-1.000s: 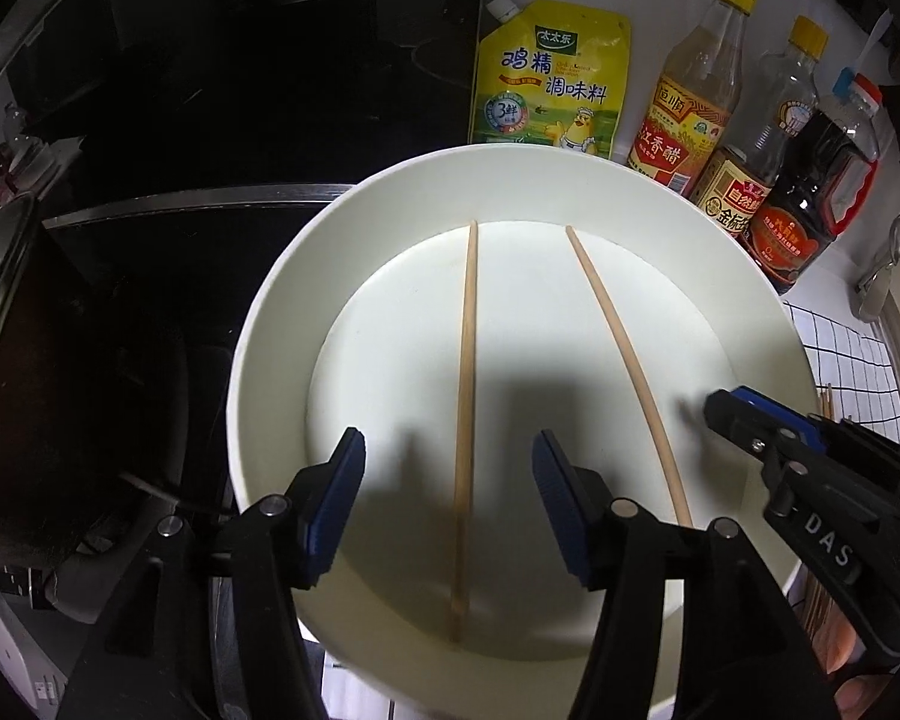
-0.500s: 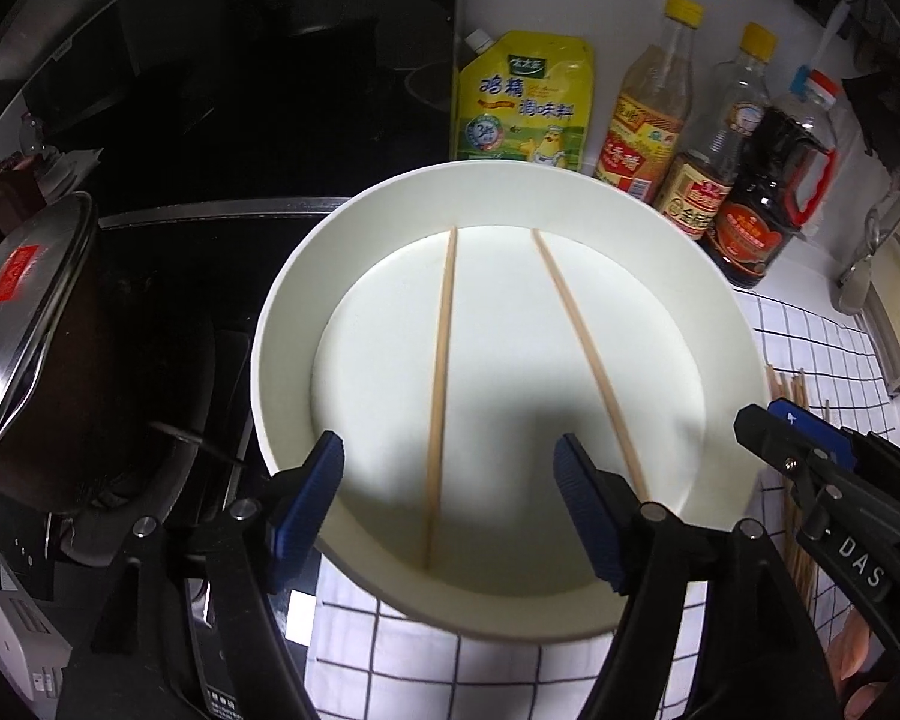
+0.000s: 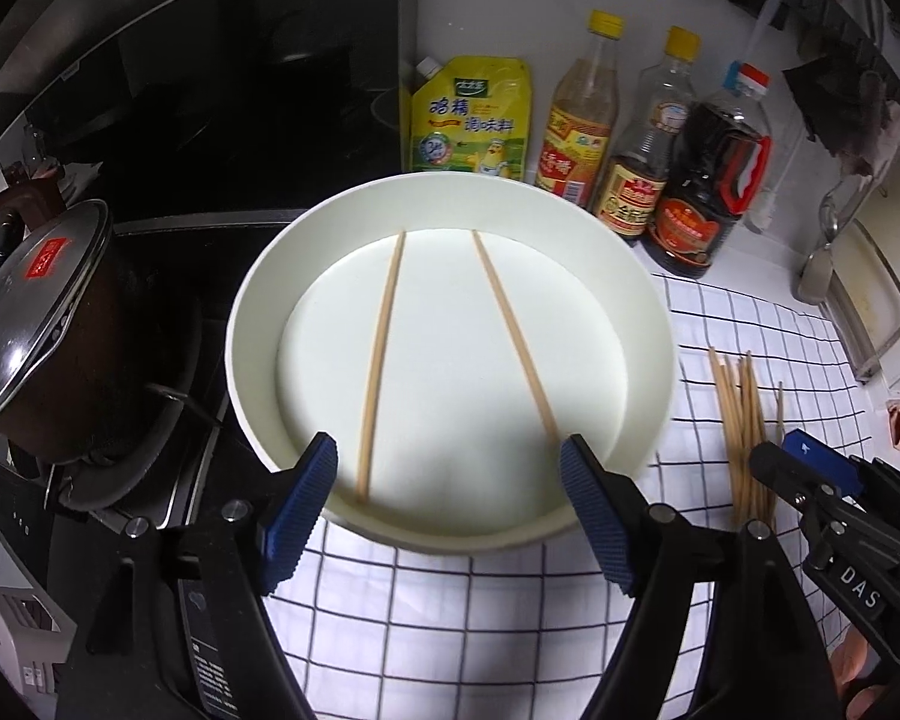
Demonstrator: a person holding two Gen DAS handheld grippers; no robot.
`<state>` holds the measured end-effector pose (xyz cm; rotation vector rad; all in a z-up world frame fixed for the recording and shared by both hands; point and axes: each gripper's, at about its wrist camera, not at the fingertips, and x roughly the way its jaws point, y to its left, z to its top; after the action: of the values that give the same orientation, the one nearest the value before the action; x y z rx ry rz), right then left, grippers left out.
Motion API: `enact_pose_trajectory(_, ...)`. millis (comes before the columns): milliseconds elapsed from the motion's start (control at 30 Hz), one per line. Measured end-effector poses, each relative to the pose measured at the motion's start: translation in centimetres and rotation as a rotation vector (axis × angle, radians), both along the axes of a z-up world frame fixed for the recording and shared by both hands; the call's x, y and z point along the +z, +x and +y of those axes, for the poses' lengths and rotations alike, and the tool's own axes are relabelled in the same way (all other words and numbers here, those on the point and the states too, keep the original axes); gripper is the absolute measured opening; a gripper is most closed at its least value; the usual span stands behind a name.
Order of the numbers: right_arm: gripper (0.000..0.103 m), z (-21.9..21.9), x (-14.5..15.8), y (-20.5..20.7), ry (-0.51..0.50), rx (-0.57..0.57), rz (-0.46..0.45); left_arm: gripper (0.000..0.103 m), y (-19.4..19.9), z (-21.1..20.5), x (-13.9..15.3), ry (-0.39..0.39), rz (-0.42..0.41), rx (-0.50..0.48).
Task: Organize utensils
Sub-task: 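Move both grippers back to the chopstick bundle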
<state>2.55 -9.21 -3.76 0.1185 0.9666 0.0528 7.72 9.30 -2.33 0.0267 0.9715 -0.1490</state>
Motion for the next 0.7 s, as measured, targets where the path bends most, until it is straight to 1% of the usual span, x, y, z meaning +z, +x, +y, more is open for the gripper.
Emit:
enact_pose_trajectory(200,0.037,-2.8,0.2,-2.5,-0.002,-0.034,0.001,0.075,-1.9,-2.2,0.1,-0.003,0.001,-0.022)
enact_pose_trajectory(367,0.038,-5.6,0.2,-4.3,-0.001,-0.077,0.004,0.075,-3.1,-4.6,0.0,-0.004,0.007,-0.06)
enact_pose_trajectory(533,0.039,-8.7,-0.2,-6.0,-0.002,-0.129,0.018,0.075,-4.2,-7.8,-0.4,-0.012,0.016,-0.125)
enact_pose_trajectory(700,0.039,-11.7,-1.4,-7.5,0.002,-0.177,0.047,0.075,-5.0,-10.7,-1.5,-0.021,0.029,-0.179)
